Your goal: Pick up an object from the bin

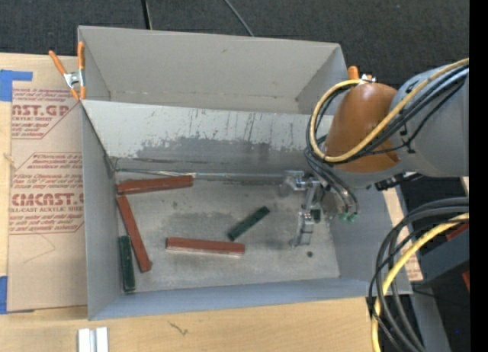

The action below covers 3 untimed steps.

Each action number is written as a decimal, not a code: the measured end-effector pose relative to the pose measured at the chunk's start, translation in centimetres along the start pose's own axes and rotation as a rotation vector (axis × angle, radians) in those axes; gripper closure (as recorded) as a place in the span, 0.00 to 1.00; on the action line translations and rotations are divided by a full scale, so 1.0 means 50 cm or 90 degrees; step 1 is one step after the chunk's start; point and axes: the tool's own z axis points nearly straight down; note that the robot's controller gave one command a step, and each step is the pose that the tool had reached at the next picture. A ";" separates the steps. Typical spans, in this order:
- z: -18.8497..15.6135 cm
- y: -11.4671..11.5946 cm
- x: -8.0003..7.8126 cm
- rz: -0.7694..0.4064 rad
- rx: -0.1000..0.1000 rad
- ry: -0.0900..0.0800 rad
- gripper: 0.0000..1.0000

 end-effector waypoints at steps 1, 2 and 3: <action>0.029 0.077 -0.019 -0.025 0.001 -0.006 0.00; 0.059 0.141 -0.006 -0.057 -0.001 0.000 0.00; 0.055 0.146 0.011 -0.072 0.001 -0.006 0.00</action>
Offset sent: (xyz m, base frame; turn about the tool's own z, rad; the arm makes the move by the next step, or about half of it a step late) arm -0.0079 0.0439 -0.0113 -0.1774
